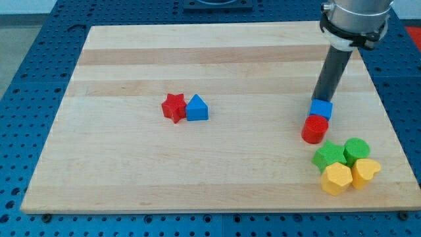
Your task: Drag your arm away from the blue cube
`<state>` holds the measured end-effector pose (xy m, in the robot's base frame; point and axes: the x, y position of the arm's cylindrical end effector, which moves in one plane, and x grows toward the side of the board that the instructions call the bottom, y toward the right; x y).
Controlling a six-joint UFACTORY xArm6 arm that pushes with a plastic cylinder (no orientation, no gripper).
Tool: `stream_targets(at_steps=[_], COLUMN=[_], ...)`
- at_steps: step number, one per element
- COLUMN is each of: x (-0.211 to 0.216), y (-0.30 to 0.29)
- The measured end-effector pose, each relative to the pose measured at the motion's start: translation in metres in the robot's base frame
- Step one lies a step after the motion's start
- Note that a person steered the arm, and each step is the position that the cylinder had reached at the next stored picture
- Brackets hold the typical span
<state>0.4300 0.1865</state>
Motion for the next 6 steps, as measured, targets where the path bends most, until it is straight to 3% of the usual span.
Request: stream_targets(at_steps=[1, 3, 6], x=[-0.005, -0.007, -0.001], y=[-0.013, -0.099, -0.087])
